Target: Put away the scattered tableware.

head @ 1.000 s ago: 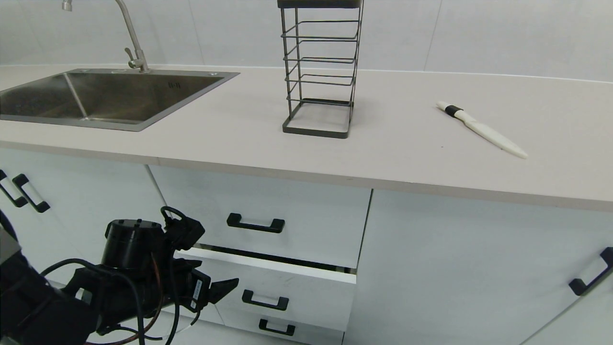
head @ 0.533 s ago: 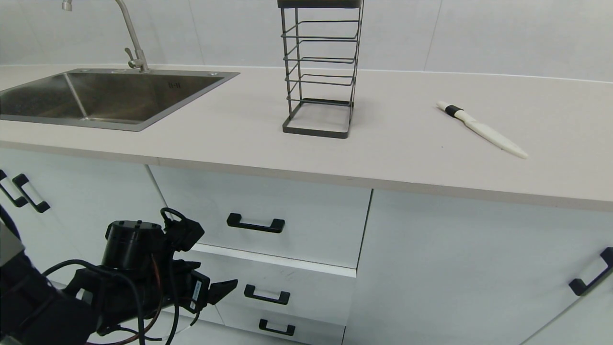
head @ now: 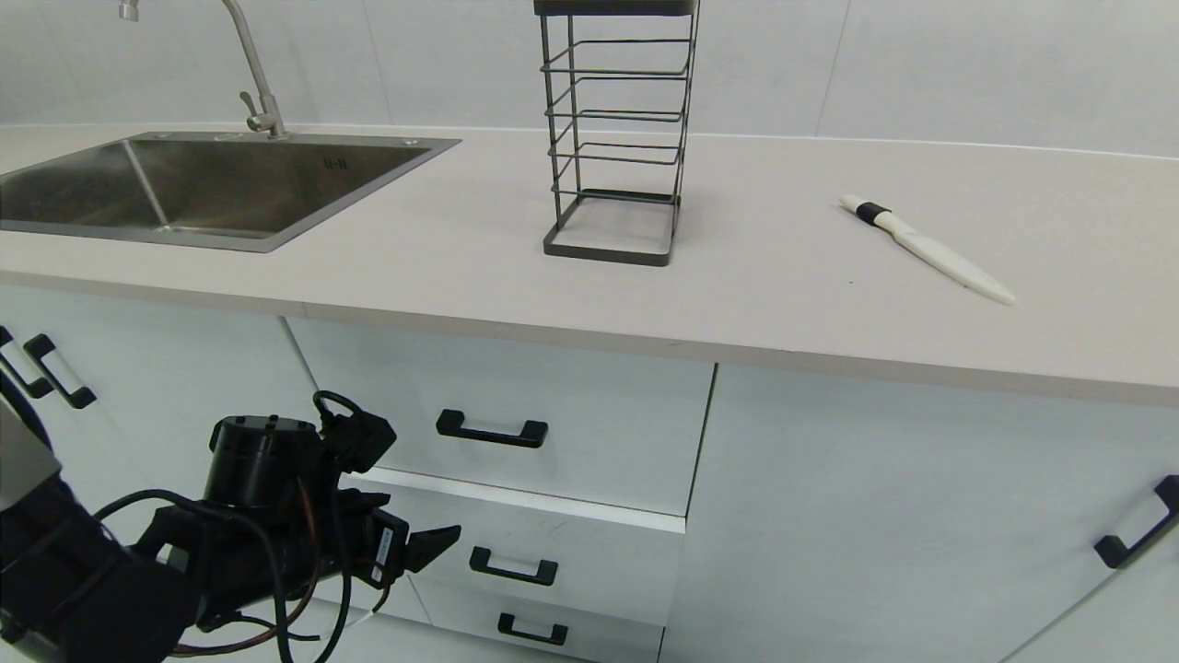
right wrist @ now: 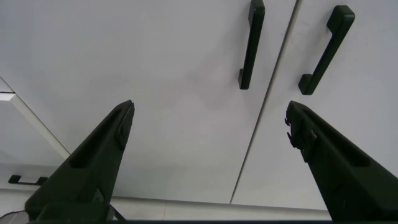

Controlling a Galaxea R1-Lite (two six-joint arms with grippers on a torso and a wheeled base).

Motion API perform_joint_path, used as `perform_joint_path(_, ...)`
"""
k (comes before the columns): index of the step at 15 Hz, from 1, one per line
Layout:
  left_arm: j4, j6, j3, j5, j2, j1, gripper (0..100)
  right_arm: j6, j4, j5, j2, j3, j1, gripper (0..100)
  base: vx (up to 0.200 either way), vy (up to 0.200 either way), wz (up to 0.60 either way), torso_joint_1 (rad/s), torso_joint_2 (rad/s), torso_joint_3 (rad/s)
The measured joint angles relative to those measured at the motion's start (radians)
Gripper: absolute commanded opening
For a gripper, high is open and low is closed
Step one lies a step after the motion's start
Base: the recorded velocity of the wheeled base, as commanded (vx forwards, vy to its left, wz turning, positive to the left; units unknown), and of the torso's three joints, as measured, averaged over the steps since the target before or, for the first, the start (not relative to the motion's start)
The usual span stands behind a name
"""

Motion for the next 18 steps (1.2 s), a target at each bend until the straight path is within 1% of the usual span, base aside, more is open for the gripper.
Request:
perform_joint_path(4,0.001,0.000,0.004,0.000,-0.004,0.000,100,0.000,0.000,0.000,0.000,0.000,0.000,100,0.000,0.000,0.00,0.000,0.00,0.000)
perform_joint_path(7,-0.013,0.001,0.008,0.000,-0.016,0.021,100,0.000,0.000,0.000,0.000,0.000,0.000,100,0.000,0.000,0.00,0.000,0.00,0.000)
perform_joint_path(9,-0.017,0.001,0.011,0.000,-0.012,0.023,100,0.000,0.000,0.000,0.000,0.000,0.000,100,0.000,0.000,0.00,0.000,0.00,0.000)
perform_joint_path(14,-0.043,0.000,-0.012,0.001,0.054,0.023,100,0.000,0.000,0.000,0.000,0.000,0.000,100,0.000,0.000,0.00,0.000,0.00,0.000)
perform_joint_path(16,-0.041,-0.007,-0.038,0.003,0.080,0.025,100,0.000,0.000,0.000,0.000,0.000,0.000,100,0.000,0.000,0.00,0.000,0.00,0.000)
perform_joint_path(18,-0.044,-0.031,-0.063,0.005,0.098,0.026,100,0.000,0.000,0.000,0.000,0.000,0.000,100,0.000,0.000,0.00,0.000,0.00,0.000)
